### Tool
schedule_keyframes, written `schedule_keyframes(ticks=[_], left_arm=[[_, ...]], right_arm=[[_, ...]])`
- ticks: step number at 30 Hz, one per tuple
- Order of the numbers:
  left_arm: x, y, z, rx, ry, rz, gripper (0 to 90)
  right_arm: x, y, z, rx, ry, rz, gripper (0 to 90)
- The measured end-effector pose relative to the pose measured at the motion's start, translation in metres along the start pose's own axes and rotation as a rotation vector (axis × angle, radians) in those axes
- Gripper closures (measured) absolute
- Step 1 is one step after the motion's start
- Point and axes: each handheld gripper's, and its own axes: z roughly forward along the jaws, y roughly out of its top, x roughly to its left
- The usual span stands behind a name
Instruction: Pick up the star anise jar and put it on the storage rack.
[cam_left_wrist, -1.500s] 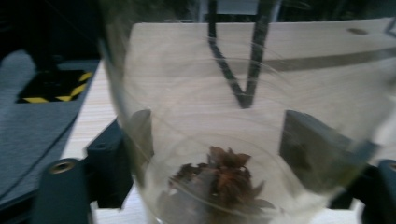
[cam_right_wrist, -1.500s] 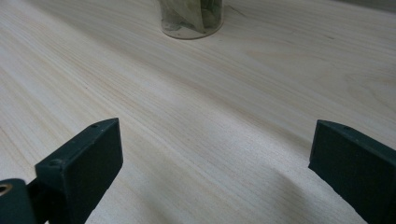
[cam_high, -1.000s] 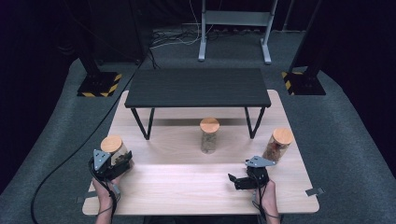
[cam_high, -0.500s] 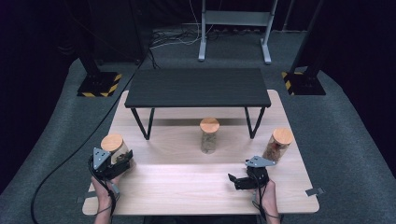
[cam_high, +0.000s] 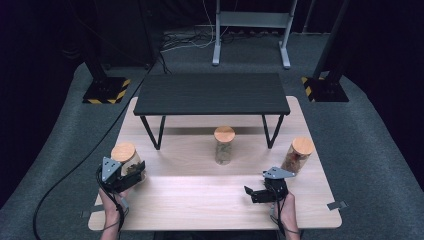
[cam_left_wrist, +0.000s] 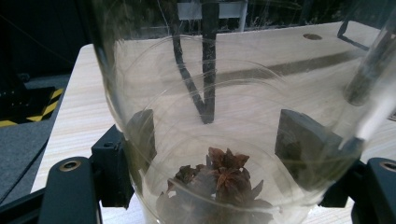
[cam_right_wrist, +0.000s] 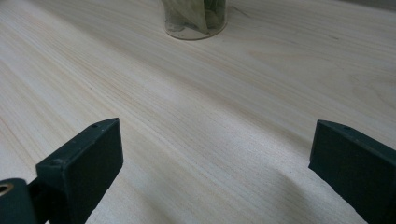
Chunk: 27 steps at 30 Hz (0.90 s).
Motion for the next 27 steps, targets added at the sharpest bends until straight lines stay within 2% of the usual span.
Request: schedule_keyframes(ticks=[11,21,27], left_arm=[[-0.001,0.006,-0.006,-0.012,-0.003,0.002,24.6],[-0.001,0.015,-0.004,-0.015,-0.038,-0.011,24.6],[-0.004,0.020,0.000,-0.011,-0.055,-0.001,24.6]], right_arm=[[0.000,0.000,0.000,0.002,0.006,-0.007,1.7],[0.000,0.000,0.001,0.006,0.003,-0.008,1.7],[0.001,0.000,0.001,0.007,-0.001,-0.008,1.7]])
